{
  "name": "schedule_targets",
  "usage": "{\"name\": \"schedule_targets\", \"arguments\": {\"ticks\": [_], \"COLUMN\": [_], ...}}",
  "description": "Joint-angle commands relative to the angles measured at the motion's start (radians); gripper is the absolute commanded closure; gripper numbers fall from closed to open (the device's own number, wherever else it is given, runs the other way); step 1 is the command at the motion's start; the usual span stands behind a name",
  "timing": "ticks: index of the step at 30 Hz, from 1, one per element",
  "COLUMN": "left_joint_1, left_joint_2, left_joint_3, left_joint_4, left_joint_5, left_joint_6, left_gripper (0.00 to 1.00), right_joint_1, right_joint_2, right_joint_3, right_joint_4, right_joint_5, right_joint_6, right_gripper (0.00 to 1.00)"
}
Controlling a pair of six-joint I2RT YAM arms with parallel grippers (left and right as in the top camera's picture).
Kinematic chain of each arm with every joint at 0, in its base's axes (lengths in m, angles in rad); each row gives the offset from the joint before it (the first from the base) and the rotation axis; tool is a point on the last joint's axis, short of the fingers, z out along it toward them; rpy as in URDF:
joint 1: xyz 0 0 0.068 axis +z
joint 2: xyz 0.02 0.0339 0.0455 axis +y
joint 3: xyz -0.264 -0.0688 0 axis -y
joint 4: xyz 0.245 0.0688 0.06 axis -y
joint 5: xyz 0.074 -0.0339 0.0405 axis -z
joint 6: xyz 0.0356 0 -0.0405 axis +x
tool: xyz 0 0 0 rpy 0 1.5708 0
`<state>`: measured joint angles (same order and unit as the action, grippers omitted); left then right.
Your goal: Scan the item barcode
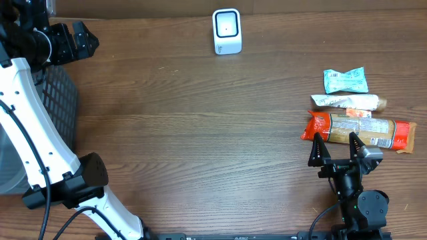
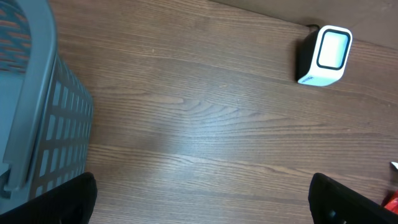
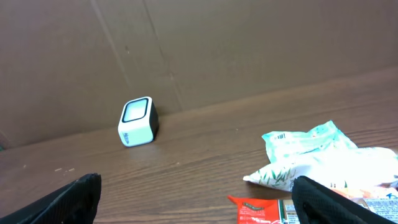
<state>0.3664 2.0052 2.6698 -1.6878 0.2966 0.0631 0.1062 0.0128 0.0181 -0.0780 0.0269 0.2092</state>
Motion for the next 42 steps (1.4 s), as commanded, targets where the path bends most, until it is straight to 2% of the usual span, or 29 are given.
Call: {"name": "schedule_targets", "arguments": {"ticks": [1, 32, 38, 42], "left_joint_1": [-0.008, -0.008, -0.02, -0.029], "left_joint_2": [0.002, 0.002, -0.096, -0.244], "left_joint_3": [0.002, 0.002, -0.016, -0.145], "left_joint_4": [-0.002, -0.001, -0.001, 0.0], "left_joint_5": [0.008, 0.008, 0.008, 0.008], "left_joint_6": [0.019, 0.019, 0.019, 0.019], "left_gripper": [0.0, 0.01, 0.0, 0.0], "right_joint_1": [0.005, 0.005, 0.005, 0.005], "right_joint_2": [-0.01, -0.01, -0.01, -0.01], "right_joint_3": [-0.01, -0.01, -0.01, -0.01], "right_joint_4": [-0.002, -0.003, -0.003, -0.002], "right_joint_5": [0.013, 0.013, 0.013, 0.013], "right_joint_6": [-0.001, -0.001, -0.001, -0.001], "right_gripper": [0.0, 0.0, 0.0, 0.0]}}
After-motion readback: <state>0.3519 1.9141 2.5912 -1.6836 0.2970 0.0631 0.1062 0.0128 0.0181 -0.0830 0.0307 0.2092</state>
